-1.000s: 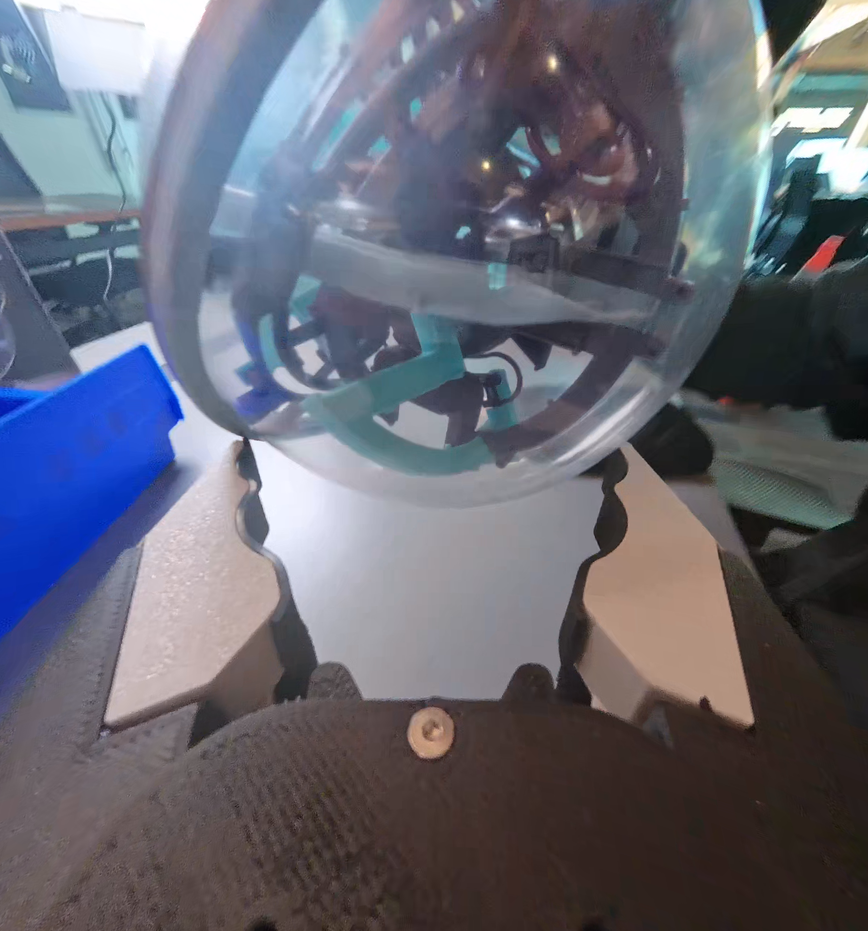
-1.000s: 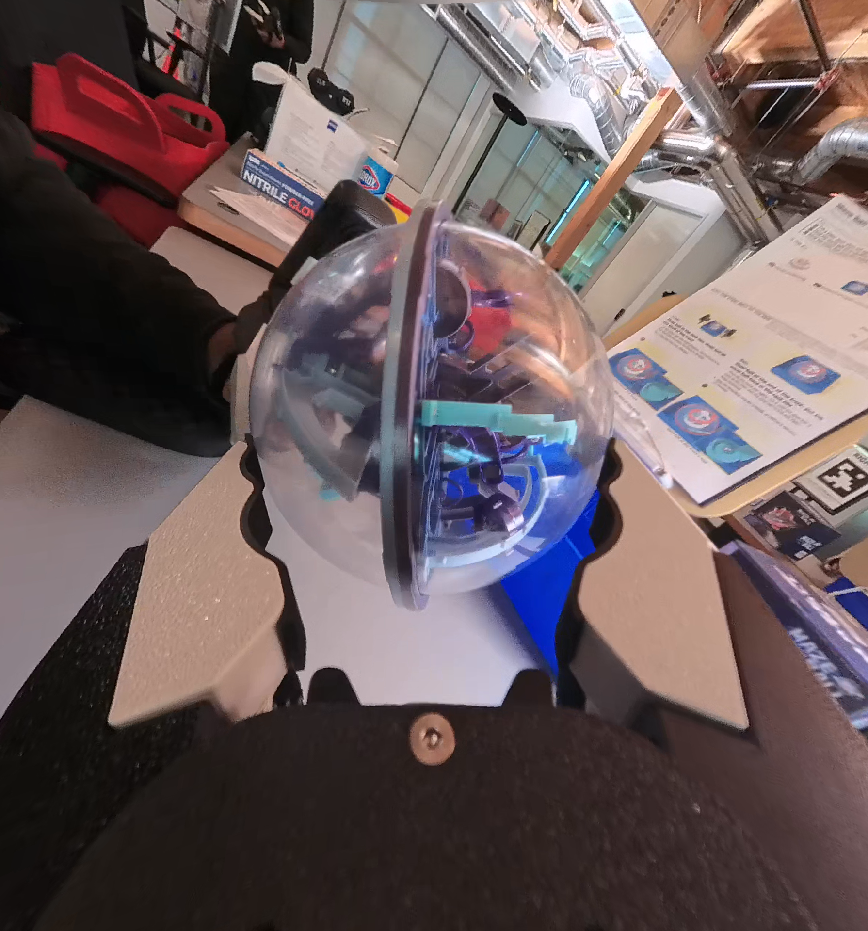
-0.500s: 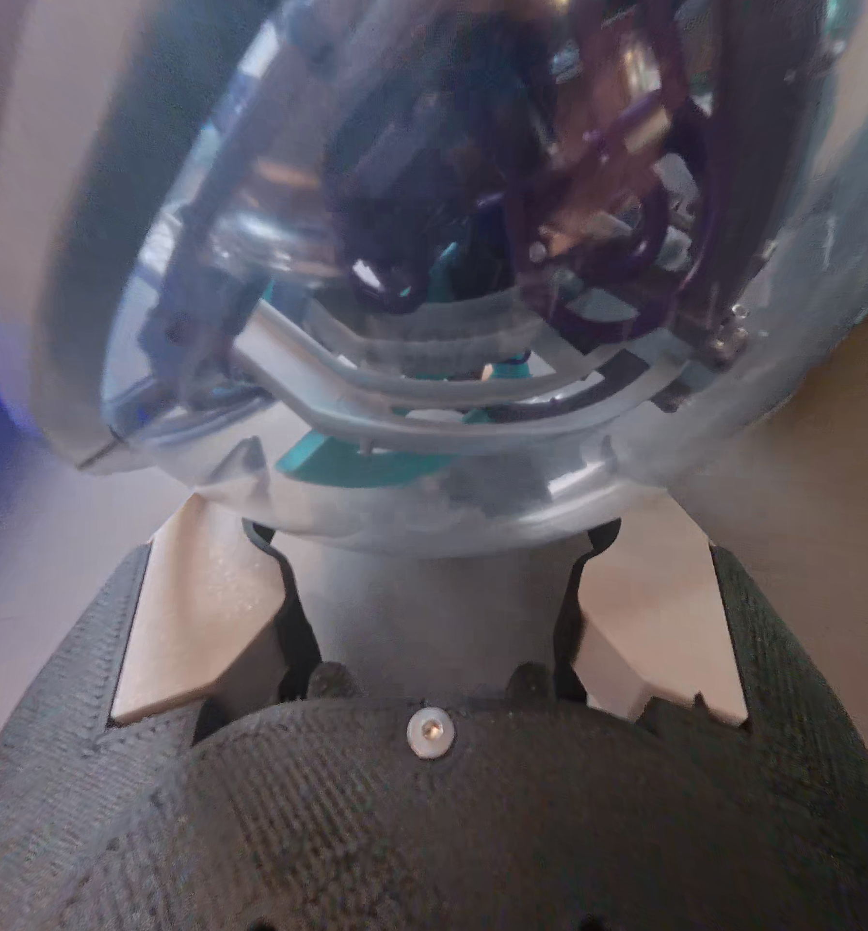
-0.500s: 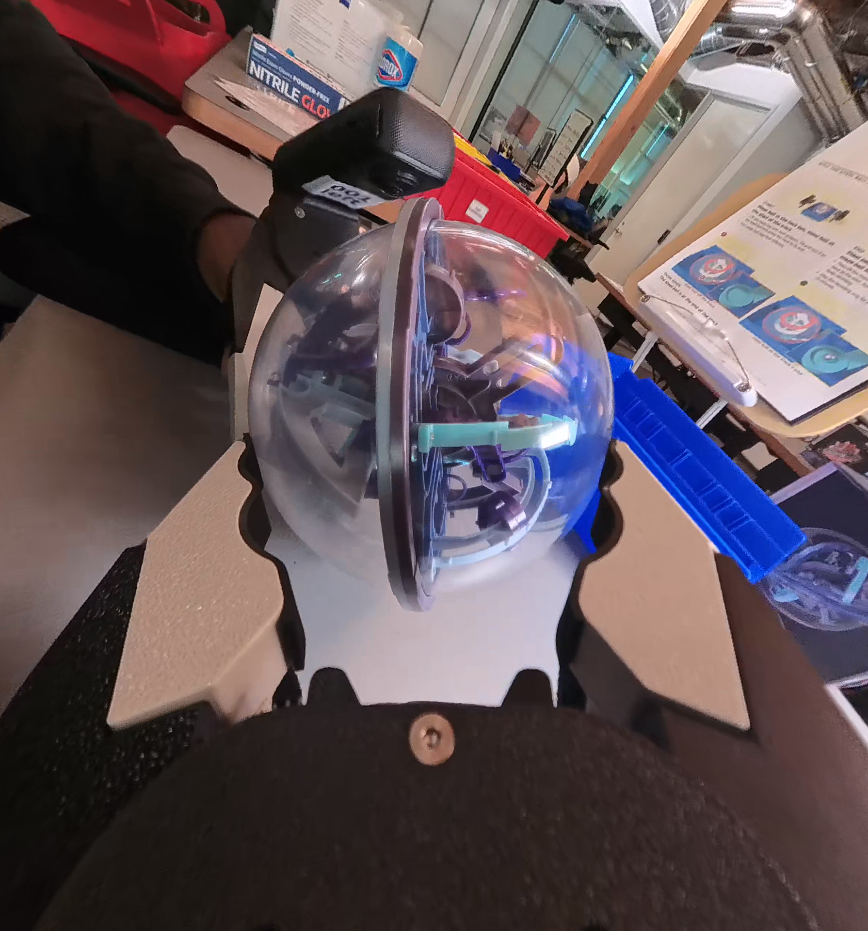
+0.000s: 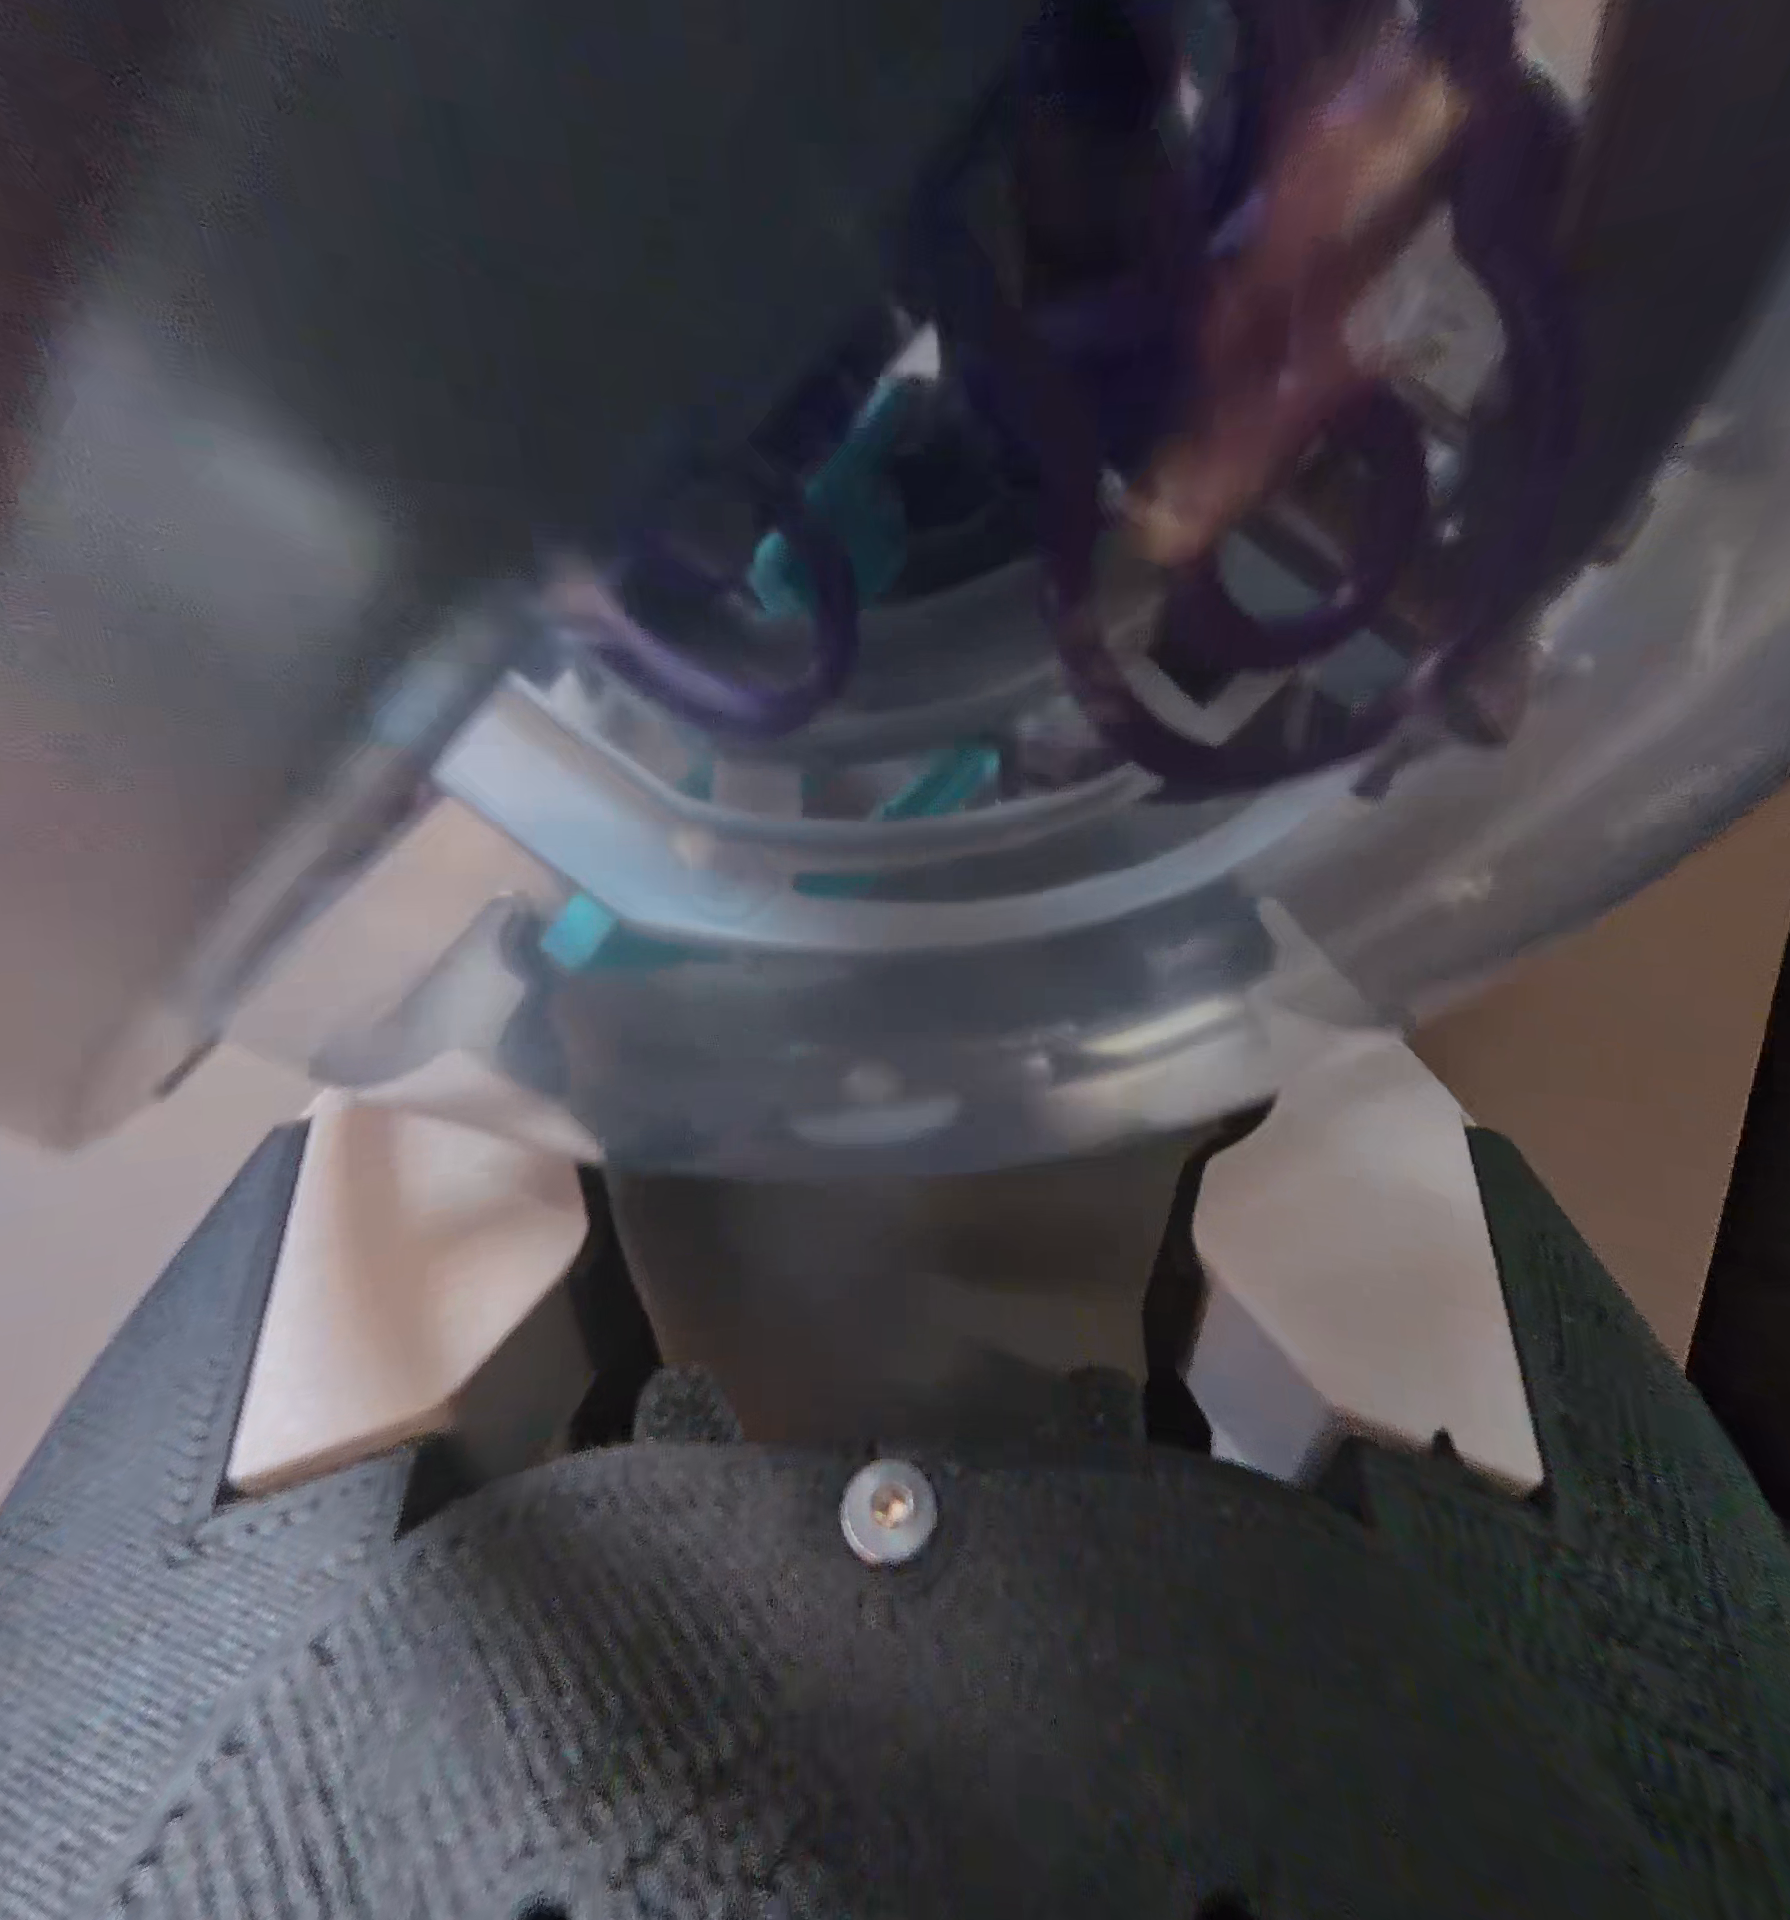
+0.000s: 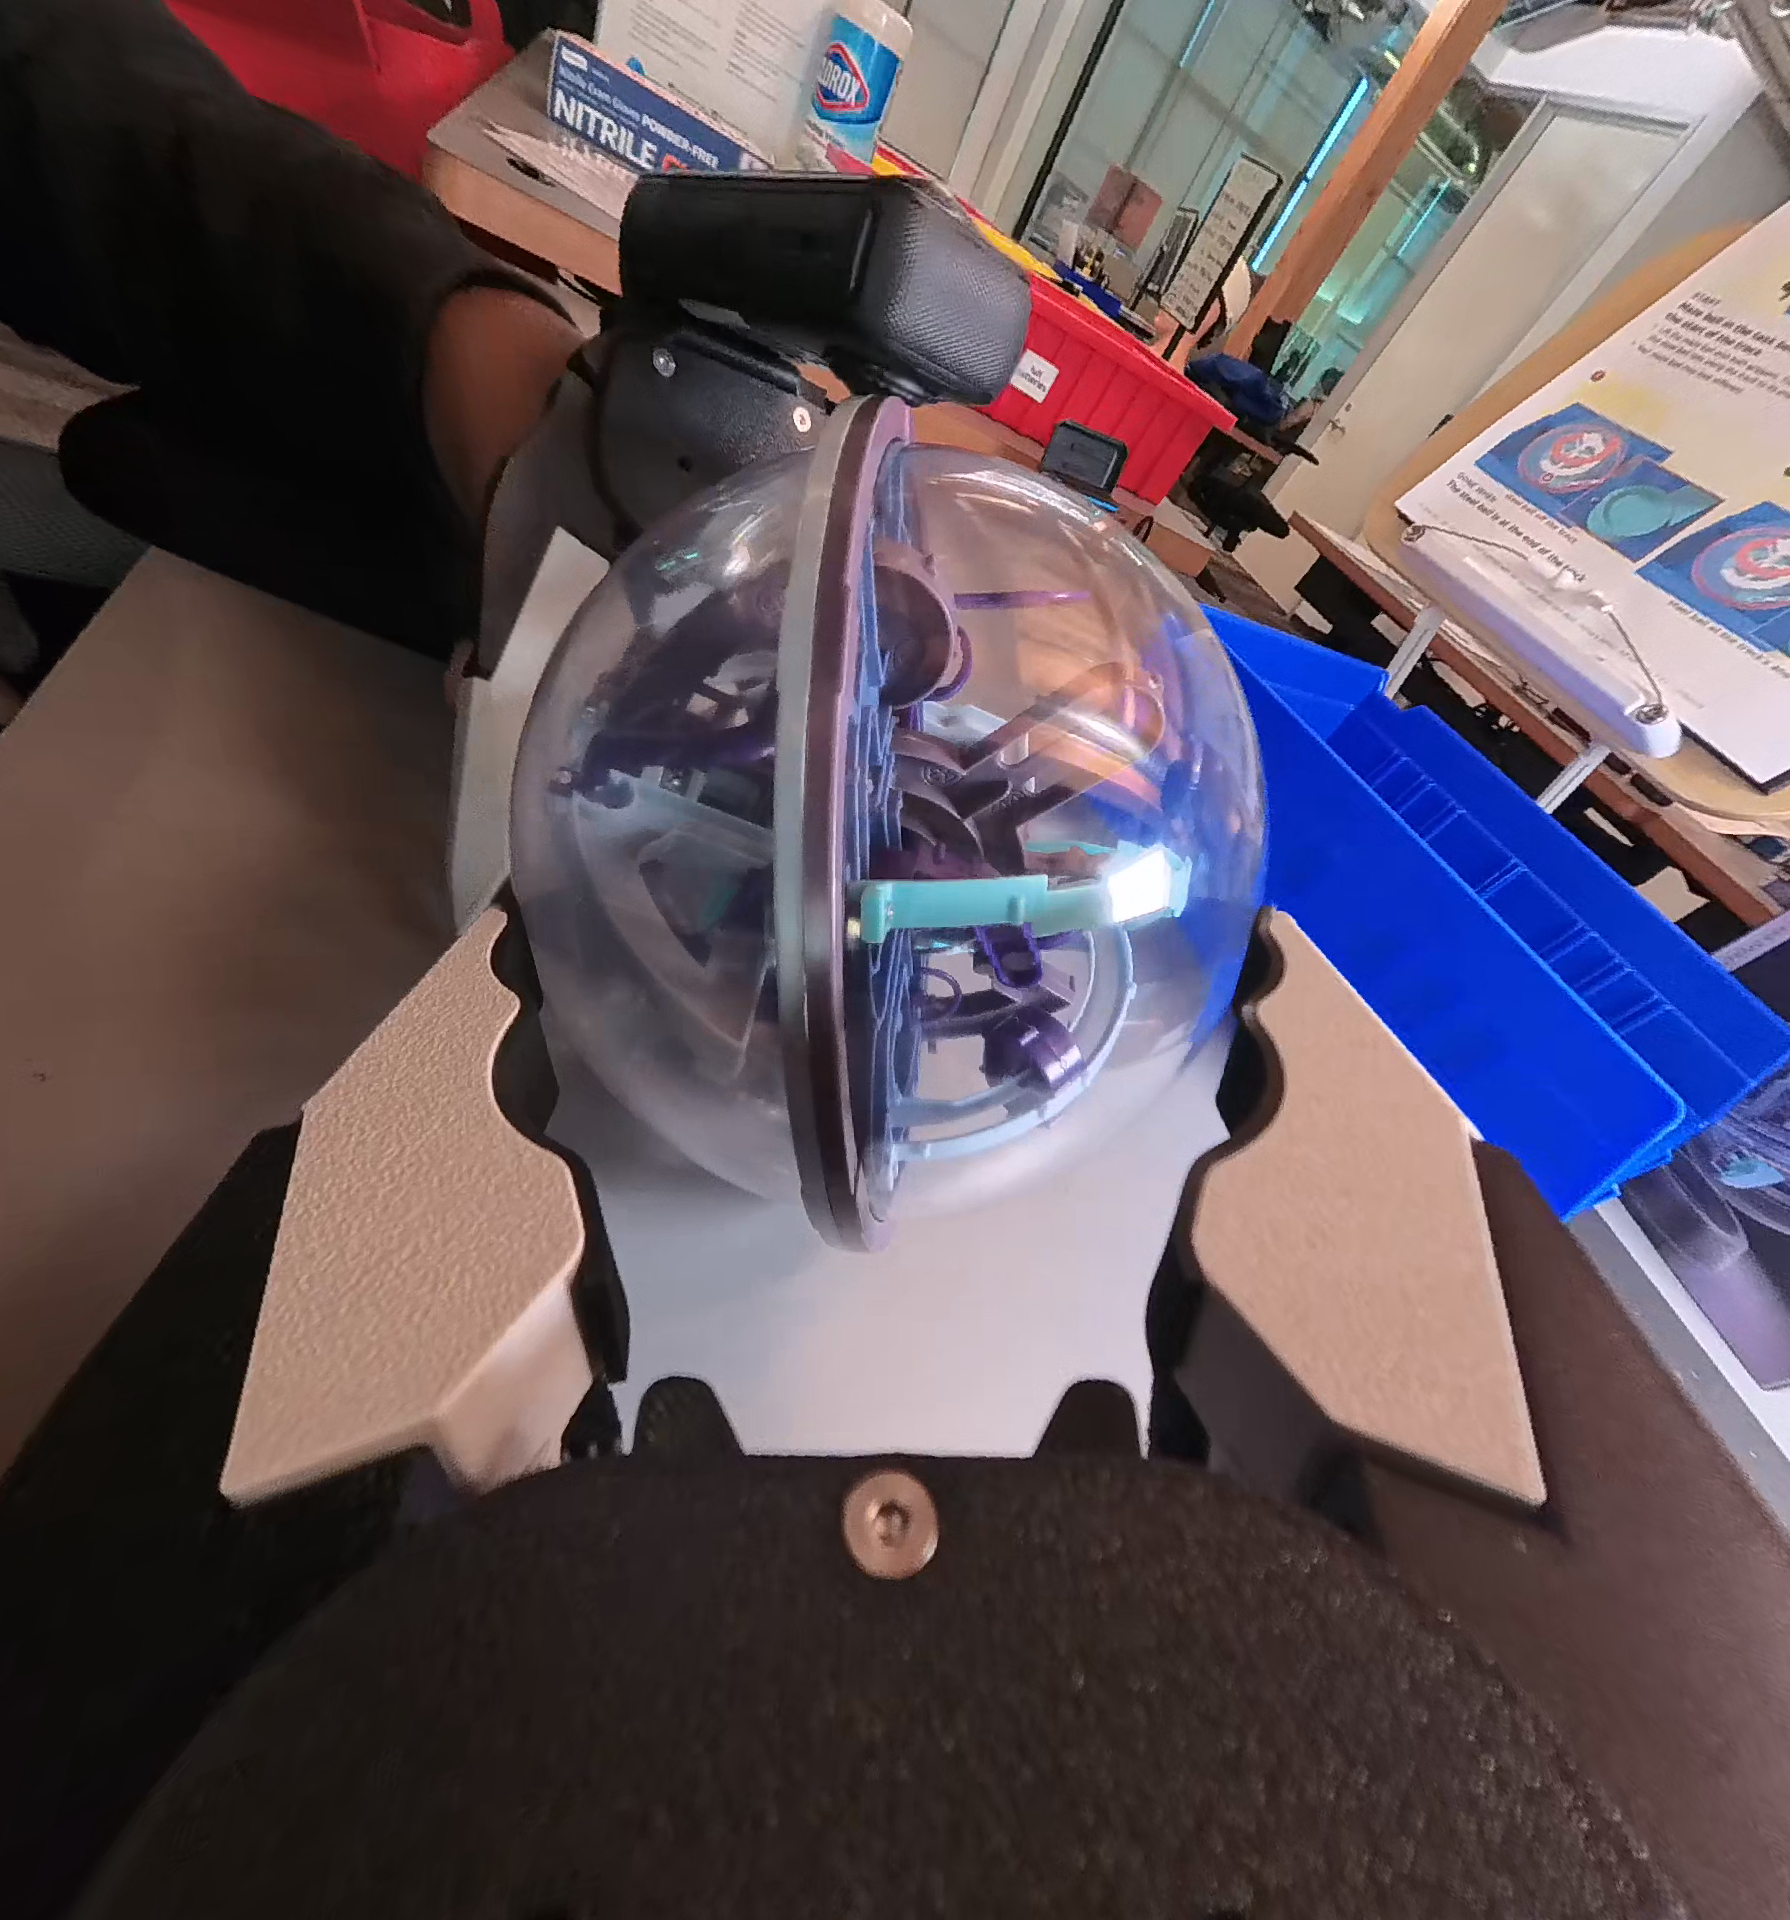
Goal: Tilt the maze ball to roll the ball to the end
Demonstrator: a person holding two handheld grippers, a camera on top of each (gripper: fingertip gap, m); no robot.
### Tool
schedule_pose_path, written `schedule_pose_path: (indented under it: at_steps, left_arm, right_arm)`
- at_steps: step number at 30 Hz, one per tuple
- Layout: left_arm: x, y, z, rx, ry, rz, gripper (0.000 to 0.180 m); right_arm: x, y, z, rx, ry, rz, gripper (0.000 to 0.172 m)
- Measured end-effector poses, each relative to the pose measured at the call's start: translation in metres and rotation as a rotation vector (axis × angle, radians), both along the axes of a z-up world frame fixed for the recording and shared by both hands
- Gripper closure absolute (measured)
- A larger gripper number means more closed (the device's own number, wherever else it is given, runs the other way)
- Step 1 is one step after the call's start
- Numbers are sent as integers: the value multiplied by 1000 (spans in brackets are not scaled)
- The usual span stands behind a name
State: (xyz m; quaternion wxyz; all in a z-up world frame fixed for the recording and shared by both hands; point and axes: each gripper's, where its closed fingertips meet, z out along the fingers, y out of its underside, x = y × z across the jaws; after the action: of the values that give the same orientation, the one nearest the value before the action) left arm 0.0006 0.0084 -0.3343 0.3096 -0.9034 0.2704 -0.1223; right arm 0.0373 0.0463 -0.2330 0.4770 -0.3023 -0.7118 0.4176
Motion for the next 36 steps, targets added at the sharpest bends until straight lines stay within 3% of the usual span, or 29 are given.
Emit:
schedule_pose_path:
  at_steps: [1,5,9,11,16,27,36]
  left_arm:
    - [-3,-4,0,-12,13,-8,48]
    - [-22,-9,20,79,-46,-77,32]
    - [-22,11,85,342,-355,-178,32]
    - [-23,21,97,406,-375,-227,33]
    - [-5,21,90,418,-400,-364,38]
    - [-5,21,88,479,-470,-361,39]
    - [-7,17,84,428,-534,-364,39]
  right_arm:
    - [0,0,0,-5,0,1,42]
    - [-1,2,0,-17,-3,1,42]
    - [-2,0,1,-7,-11,-2,42]
    - [-4,-1,1,-7,-12,-7,42]
    - [-5,-3,2,-6,1,-16,42]
    - [-5,-6,5,-42,34,10,42]
    - [-10,-11,10,-105,23,23,42]
